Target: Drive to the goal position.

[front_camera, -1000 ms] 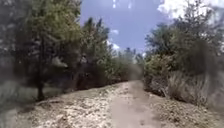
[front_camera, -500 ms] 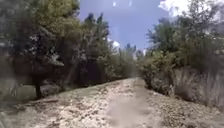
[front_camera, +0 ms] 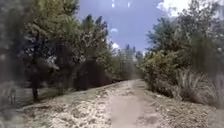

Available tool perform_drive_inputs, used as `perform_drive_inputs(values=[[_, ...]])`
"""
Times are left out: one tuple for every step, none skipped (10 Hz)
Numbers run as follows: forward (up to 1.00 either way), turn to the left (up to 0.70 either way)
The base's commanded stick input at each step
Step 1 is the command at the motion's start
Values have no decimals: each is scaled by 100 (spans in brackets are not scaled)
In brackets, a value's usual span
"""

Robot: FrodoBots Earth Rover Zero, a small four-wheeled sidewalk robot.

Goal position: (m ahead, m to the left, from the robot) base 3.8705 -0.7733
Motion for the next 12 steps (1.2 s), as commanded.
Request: perform_drive_inputs(values=[[45, 0], [45, 0], [45, 0], [45, 0], [45, 0], [45, 0], [45, 0], [45, 0], [45, 0], [45, 0], [45, 0], [45, 0]])
